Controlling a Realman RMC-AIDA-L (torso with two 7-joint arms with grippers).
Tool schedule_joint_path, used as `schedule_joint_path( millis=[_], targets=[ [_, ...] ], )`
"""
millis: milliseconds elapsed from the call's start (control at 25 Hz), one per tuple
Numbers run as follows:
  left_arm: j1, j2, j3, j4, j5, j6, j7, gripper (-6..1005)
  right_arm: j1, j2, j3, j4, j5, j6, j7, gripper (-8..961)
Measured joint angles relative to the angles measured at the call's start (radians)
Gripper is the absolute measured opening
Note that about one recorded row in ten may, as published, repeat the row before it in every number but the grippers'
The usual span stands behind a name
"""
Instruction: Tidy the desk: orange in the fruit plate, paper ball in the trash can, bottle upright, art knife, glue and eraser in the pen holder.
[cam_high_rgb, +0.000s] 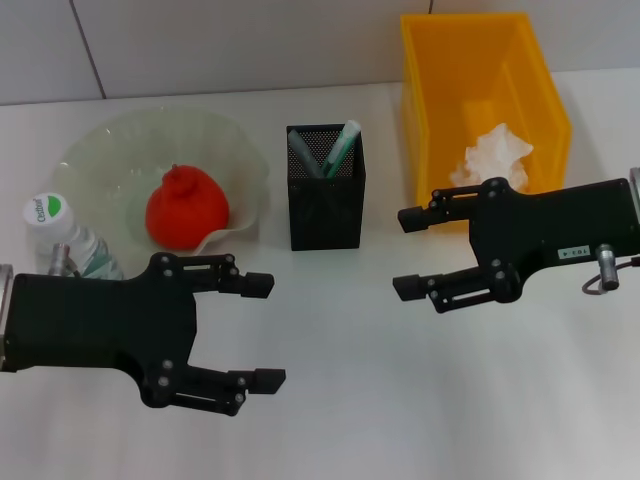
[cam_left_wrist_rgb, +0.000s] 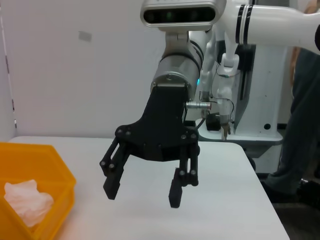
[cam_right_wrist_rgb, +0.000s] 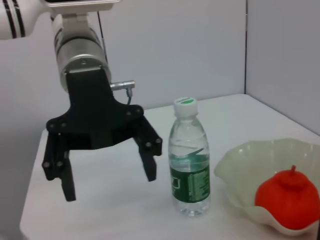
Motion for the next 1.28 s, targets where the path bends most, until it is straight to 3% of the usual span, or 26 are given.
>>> schedule_joint_path(
  millis=[320, 1280],
  targets=[
    [0.001, 0.0, 0.023, 0.006, 0.0, -0.068, 0.001, 846, -0.004, 0.001, -0.085, -0.017, -0.001, 0.015, 0.0, 767],
    [0.001, 0.003, 0.038, -0.005, 0.076, -0.133, -0.001, 846, -0.064, -0.001, -0.135, -0.065, -0.001, -0.004, 0.005, 766]
  ],
)
